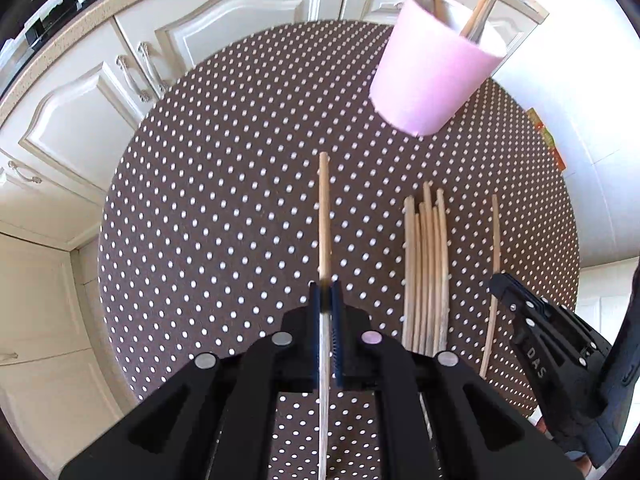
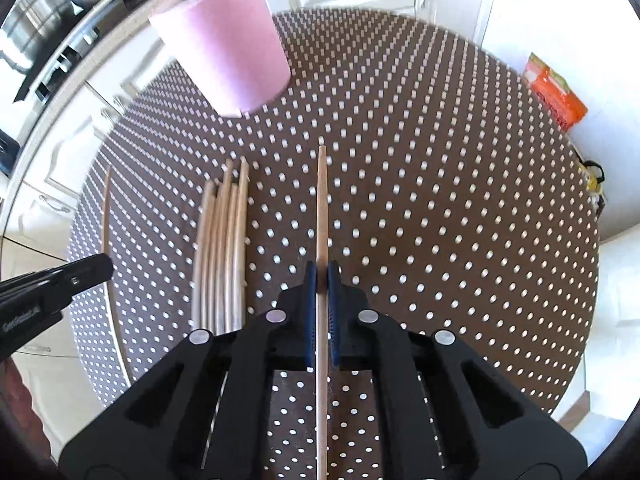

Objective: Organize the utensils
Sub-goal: 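Lift the held chopsticks with both grippers and carry them over the pink cup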

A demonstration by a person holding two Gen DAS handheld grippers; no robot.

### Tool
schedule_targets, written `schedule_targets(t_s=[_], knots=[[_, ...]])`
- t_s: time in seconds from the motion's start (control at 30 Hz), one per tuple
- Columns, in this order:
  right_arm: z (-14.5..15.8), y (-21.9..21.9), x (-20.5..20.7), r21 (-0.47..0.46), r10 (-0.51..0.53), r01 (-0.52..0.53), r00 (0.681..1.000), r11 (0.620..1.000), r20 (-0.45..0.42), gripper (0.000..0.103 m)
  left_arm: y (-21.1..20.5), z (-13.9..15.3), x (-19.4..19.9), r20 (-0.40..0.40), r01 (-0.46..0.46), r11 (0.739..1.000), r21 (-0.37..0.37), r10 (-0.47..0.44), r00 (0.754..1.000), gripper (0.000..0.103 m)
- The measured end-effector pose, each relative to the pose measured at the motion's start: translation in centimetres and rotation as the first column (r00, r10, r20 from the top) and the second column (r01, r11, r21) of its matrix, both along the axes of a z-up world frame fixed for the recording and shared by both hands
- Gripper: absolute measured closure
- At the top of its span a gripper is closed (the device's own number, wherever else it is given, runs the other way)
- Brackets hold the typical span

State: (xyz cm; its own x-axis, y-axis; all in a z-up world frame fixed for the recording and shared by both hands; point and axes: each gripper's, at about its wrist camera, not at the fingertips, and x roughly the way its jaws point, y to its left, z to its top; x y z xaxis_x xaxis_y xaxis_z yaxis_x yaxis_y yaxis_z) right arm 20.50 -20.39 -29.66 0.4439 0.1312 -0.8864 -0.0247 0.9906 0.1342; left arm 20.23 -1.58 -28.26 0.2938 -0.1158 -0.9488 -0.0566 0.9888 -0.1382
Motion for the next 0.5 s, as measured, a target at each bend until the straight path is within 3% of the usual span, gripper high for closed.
schedule_targets(t_s=[0.07, 0.5], knots=[[1.4, -0.2, -0.6, -0.033, 0.001, 0.0, 0.998, 0.999, 0.058, 0.097, -0.2, 0.3, 0.3, 0.01, 0.008, 1.0, 0.007, -0.008, 1.0, 0.097], [9.0, -2.5, -0.5, 0.077, -0.01, -0.01, 0.966, 0.997, 0.259, 0.097, -2.2, 4.8, 1.7, 0.134, 0.027, 1.0, 0.009, -0.028, 0.991, 0.097]])
